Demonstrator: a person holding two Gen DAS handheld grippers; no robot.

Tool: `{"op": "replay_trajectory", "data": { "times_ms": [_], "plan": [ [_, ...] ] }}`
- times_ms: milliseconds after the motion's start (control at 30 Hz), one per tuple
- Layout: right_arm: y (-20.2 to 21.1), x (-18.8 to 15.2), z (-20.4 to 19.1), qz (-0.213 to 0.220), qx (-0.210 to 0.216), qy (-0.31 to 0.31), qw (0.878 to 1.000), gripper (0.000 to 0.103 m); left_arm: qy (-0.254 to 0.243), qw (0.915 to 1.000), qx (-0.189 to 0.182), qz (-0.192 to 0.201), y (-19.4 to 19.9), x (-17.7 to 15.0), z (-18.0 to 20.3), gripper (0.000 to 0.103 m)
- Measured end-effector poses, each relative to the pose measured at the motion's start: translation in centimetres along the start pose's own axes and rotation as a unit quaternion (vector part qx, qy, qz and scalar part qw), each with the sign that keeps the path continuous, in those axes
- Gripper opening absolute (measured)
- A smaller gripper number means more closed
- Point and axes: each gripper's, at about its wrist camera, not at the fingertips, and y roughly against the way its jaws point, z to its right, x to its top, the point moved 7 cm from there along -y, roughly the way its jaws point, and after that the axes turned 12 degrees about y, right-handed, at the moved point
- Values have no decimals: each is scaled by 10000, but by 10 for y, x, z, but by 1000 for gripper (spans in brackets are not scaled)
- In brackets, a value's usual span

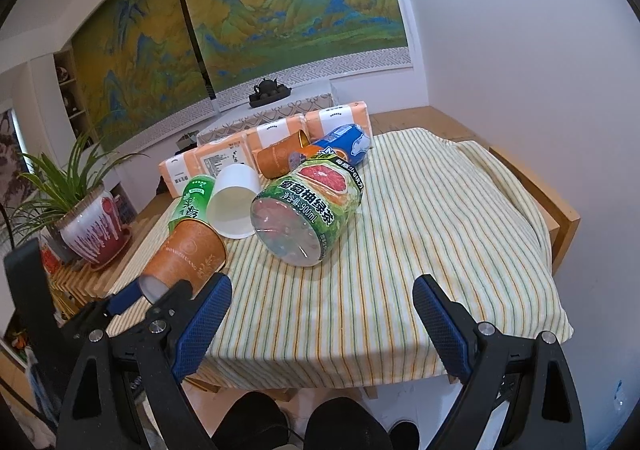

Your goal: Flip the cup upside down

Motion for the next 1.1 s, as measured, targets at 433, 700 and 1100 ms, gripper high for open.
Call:
{"op": "replay_trajectory", "data": {
  "times_ms": [433, 700, 1100],
  "plan": [
    [-3, 3, -1, 3, -1, 12, 10000, 90, 34, 9998, -202, 82, 10, 30, -8, 60],
    [-10, 1, 0, -90, 8, -16, 10000, 90, 57, 9996, -261, -46, -6, 43, -6, 60],
    [-19, -2, 6, -184, 17, -205, 9996, 90, 7, 9974, -382, -611, -13, 45, 3, 60]
  ]
}}
